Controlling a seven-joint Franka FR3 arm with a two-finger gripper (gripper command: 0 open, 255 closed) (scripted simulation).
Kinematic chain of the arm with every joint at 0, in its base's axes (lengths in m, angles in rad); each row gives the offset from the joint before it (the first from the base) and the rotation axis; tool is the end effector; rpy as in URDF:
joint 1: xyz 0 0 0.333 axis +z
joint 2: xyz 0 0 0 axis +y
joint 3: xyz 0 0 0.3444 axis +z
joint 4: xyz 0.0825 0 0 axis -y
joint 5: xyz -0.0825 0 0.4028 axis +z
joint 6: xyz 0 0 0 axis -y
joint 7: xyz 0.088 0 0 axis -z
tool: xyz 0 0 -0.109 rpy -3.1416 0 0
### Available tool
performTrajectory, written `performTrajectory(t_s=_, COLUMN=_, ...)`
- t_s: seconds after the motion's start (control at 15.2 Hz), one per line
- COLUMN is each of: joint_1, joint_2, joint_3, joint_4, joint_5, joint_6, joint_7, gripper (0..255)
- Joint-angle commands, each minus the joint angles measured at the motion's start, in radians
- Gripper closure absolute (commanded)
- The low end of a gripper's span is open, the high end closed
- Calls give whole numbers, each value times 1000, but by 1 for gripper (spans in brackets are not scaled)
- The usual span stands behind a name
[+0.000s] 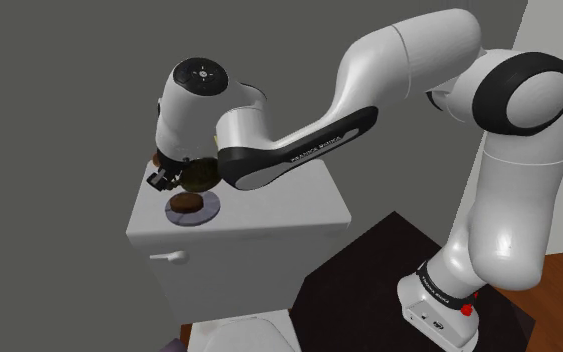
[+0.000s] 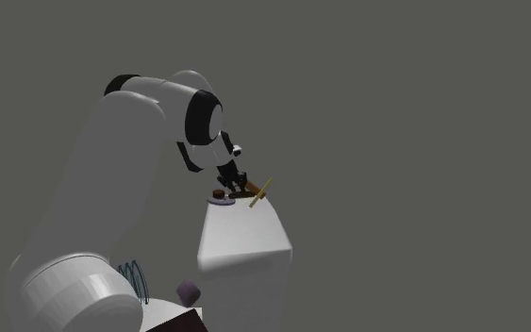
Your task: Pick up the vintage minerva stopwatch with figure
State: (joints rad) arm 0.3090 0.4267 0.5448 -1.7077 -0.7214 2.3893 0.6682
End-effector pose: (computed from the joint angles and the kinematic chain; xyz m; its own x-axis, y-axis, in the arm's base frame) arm 0.5087 0.4991 0.4221 0.7378 0.5091 0.4432 0.4920 -0.8552 0.1631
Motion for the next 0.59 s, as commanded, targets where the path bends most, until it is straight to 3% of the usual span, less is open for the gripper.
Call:
performTrajectory(t_s=0.0, joint_1=1, joint_2=7, joint_3=-1, joint_4=-5, joint_5=0, joint_6=-3, joint_7=0, gripper=255)
performTrajectory(t_s=0.53, joint_1=-11, joint_2=-30, joint_3=23, joint_4=23, joint_5=48, joint_6=-57, joint_7=-43, gripper=255)
